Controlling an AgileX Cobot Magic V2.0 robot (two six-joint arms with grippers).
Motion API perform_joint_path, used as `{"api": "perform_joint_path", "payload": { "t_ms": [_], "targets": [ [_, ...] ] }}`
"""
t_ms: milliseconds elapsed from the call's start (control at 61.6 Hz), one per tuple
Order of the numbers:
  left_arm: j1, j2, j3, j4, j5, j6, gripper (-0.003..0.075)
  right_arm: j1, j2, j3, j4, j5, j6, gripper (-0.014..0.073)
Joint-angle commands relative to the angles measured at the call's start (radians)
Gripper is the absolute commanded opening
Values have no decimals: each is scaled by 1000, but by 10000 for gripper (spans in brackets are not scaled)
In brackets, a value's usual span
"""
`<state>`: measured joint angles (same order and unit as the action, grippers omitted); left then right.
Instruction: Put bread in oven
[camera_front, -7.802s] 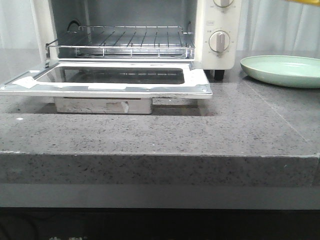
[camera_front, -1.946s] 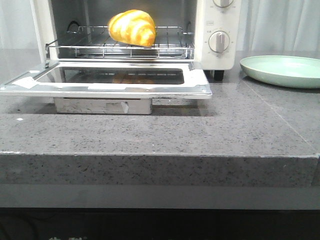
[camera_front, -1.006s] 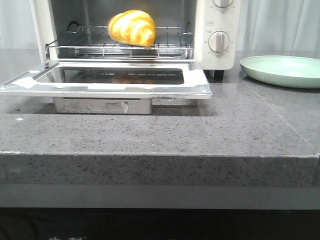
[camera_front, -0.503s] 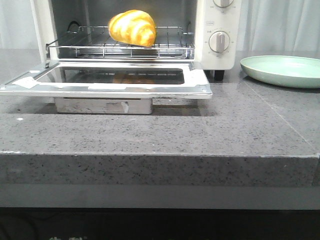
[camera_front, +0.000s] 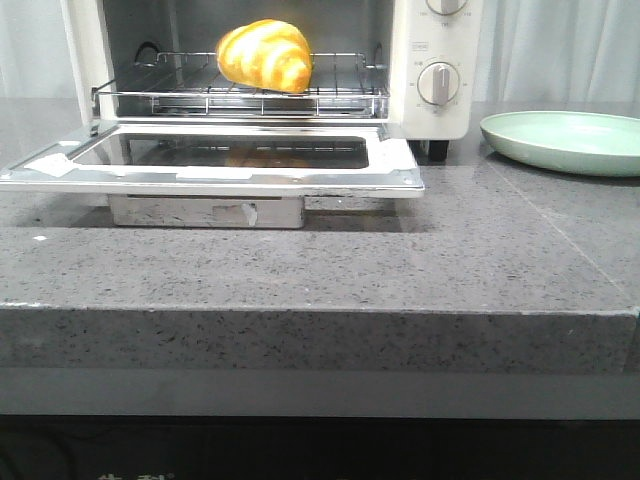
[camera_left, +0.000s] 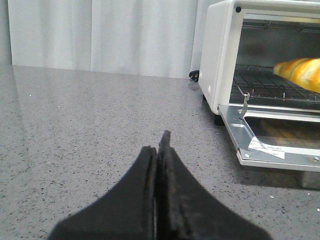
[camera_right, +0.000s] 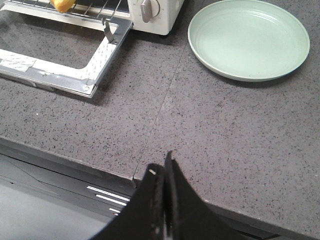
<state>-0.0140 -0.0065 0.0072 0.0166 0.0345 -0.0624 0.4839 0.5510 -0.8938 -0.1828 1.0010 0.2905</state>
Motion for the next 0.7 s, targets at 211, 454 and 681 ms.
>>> {"api": "perform_joint_path", "payload": {
  "t_ms": [211, 454, 681],
  "targets": [
    [-6, -21, 23, -8, -77, 2, -18, -79, -30, 28, -12, -89, -9, -118],
    [-6, -21, 23, -8, -77, 2, -18, -336, -241, 375, 189, -456, -91, -116],
    [-6, -21, 23, -8, -77, 2, -18, -461, -488, 710, 271, -754, -115, -116]
  ]
}}
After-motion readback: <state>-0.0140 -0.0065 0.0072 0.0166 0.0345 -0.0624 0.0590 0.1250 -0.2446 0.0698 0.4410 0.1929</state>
